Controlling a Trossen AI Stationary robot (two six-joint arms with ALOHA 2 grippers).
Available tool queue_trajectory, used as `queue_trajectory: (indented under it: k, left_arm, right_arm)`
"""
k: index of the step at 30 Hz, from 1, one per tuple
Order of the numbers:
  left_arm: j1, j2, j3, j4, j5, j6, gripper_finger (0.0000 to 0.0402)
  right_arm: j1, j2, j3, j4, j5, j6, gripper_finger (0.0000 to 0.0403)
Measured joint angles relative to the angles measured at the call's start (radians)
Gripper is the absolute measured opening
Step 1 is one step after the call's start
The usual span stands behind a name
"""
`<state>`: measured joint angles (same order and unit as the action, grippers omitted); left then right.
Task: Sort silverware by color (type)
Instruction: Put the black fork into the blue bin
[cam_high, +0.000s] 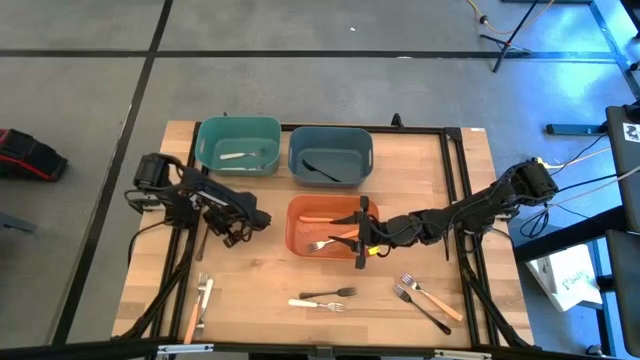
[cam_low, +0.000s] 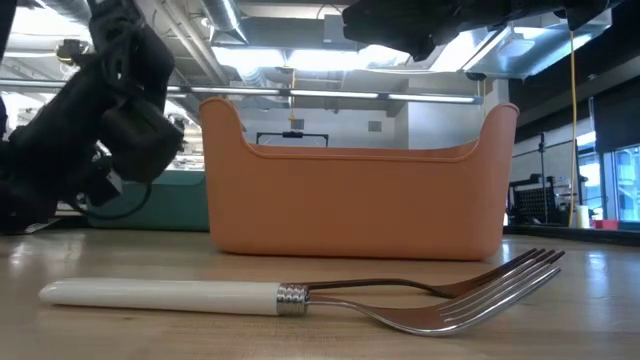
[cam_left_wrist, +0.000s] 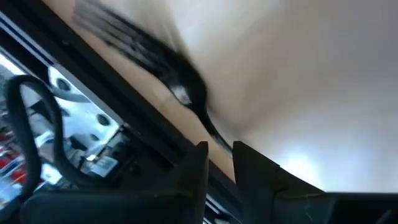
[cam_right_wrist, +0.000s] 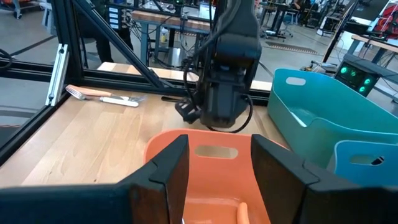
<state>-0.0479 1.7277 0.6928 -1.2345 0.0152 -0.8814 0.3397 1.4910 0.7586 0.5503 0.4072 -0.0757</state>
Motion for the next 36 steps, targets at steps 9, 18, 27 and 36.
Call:
queue_trajectory:
  k: [9, 18, 27, 36]
  left_arm:
    - [-0.001, 0.046, -0.029, 0.061, -0.004, 0.065, 0.0069]
    - [-0.001, 0.041, -0.083, 0.071, 0.000, 0.076, 0.0096]
    - [-0.002, 0.041, -0.090, 0.070, -0.065, 0.057, 0.0101]
    - [-0.020, 0.041, -0.093, 0.075, -0.125, 0.042, 0.0014]
  right_arm:
    - [0.000, 0.000, 0.000, -0.002, 0.000, 0.000, 0.0161]
    - [0.000, 0.000, 0.000, -0.008, 0.000, 0.000, 0.0161]
    - [0.000, 0.000, 0.000, -0.007, 0.000, 0.000, 0.0161]
    - [0.000, 0.000, 0.000, -0.007, 0.000, 0.000, 0.0161]
